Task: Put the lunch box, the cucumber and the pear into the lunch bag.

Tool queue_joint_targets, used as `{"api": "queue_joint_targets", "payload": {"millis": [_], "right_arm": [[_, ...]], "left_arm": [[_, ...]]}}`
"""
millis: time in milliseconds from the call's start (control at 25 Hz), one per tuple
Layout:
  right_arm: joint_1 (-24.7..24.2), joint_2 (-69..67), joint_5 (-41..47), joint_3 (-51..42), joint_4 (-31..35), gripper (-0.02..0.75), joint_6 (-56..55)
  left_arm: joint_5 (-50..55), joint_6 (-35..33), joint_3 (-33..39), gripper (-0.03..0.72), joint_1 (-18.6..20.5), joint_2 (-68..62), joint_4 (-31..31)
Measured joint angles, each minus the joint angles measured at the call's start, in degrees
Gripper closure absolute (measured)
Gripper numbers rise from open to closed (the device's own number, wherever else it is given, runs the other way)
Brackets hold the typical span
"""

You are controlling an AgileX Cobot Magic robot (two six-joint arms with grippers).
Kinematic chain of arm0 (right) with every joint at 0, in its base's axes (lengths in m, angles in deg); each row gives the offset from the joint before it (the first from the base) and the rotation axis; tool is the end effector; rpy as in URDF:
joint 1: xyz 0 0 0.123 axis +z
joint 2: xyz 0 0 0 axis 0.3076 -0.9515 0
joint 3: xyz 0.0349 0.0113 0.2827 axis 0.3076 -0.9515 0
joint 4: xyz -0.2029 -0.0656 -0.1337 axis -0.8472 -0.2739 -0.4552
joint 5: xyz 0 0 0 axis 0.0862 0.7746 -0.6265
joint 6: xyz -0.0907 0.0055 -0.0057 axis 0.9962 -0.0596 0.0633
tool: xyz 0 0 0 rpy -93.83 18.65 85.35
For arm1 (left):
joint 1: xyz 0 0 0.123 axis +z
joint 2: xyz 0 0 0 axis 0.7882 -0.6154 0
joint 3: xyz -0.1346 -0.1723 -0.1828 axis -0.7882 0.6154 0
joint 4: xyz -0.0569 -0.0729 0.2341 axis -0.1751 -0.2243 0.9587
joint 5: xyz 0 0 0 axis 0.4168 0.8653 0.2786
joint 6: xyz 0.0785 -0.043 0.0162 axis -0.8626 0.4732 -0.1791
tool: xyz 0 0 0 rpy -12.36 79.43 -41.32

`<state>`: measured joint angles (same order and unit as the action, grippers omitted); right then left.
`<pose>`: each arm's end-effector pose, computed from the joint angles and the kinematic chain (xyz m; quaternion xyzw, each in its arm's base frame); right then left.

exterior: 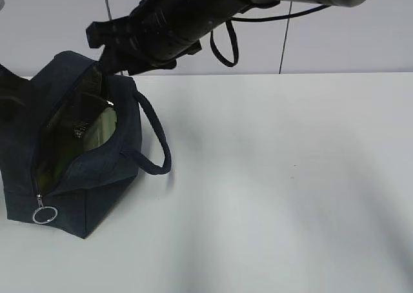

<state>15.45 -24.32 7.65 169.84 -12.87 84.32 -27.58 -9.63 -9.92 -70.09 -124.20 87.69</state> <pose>0.3722 0.2811 0.2978 -0.2391 0.8698 0.2948 0.3152 0.2554 -0.0704 0.3146 0.1056 0.9635 0.0197 0.2452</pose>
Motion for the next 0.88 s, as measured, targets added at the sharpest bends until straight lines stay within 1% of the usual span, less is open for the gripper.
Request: {"api": "queue_joint_targets", "payload": {"millis": [80,200,480,720,800,880], "right_arm": [[0.0,0.0,3.4,0.0,-4.2,0.397,-2.6],[0.0,0.0,5.7,0.0,-6.5,0.4,-4.3],[0.0,-2.4,7.9,0.0,-5.2,0.397,-5.4],[0.0,-4.3,8.3,0.0,-2.9,0.334,-5.4],[0.0,-5.1,8.4,0.0,-1.5,0.337,-5.4],[0.0,-5.6,8.6,0.0,-0.4,0.358,-5.4]], "left_arm": [[0.0,0.0,0.0,0.685,0.0,0.0,0.0],[-0.1,0.0,0.0,0.685,0.0,0.0,0.0],[-0.2,0.0,0.0,0.685,0.0,0.0,0.0],[-0.3,0.0,0.0,0.685,0.0,0.0,0.0],[-0.3,0.0,0.0,0.685,0.0,0.0,0.0],[-0.3,0.0,0.0,0.685,0.0,0.0,0.0]]}}
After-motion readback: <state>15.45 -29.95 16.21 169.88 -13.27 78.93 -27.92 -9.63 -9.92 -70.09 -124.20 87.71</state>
